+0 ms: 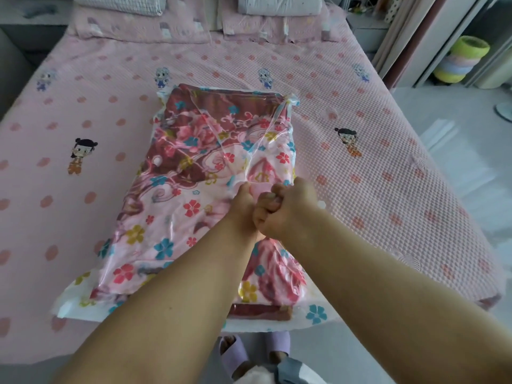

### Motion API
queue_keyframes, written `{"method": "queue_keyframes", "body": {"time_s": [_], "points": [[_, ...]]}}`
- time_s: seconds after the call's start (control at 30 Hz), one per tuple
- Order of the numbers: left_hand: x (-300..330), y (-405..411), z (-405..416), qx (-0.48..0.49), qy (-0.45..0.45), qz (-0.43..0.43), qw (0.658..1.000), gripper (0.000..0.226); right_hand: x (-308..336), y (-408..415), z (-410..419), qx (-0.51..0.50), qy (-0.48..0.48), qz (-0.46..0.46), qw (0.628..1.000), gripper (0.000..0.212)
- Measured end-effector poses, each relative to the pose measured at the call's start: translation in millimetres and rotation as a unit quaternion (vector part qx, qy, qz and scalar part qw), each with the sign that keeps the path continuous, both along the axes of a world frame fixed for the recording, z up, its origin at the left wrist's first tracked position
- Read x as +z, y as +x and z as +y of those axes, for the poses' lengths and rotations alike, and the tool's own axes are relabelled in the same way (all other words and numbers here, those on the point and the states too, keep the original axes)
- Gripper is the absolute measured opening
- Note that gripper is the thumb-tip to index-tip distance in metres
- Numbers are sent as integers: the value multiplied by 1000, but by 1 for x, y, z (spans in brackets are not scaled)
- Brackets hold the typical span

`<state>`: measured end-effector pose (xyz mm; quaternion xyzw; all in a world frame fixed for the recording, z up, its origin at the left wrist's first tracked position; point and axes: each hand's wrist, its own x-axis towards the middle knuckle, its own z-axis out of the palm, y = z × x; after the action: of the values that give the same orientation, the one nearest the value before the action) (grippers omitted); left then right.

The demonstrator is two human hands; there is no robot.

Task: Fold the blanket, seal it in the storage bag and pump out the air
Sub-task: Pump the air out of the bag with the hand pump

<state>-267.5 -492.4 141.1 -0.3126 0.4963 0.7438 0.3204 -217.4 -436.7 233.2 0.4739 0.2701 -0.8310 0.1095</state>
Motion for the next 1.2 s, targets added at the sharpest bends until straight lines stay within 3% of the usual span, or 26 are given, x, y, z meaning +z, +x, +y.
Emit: {"method": "queue_keyframes", "body": {"time_s": [0.07,0.13,0.27,0.33,0.4,0.43,0.53,0.7,0.77,0.83,0.93,1.03,1.2], "points": [[-2,2,2,-9,-18,12,1000,40,-4,12,9,35,28,48,998,51],[-4,8,3,5,8,2,1000,37,7,36,20,39,-48,51,997,61],[-1,8,1,30,24,-27,999,41,16,45,27,11,-52,22,998,62],[4,5,6,56,23,-34,998,42,2,17,11,-17,-30,14,999,55],[11,5,10,99,-40,-35,994,60,-3,2,2,6,10,19,1000,52],[9,5,11,120,-24,-35,992,60,-6,8,7,32,42,46,998,53],[2,13,6,73,66,-50,994,46,4,42,20,50,-45,58,996,61],[1,5,-1,24,34,-40,998,40,7,27,20,-2,-46,22,999,59],[8,5,3,40,24,-37,998,41,-3,-1,2,1,-14,2,1000,53],[11,6,2,24,-16,-34,999,44,-11,2,6,33,40,46,998,53],[2,10,2,22,17,-26,999,44,-2,35,18,49,-44,57,996,60],[-3,10,-3,23,30,-28,999,47,6,49,30,42,-38,20,998,64],[13,11,2,0,13,-40,999,46,-17,-1,8,35,14,16,999,57]]}}
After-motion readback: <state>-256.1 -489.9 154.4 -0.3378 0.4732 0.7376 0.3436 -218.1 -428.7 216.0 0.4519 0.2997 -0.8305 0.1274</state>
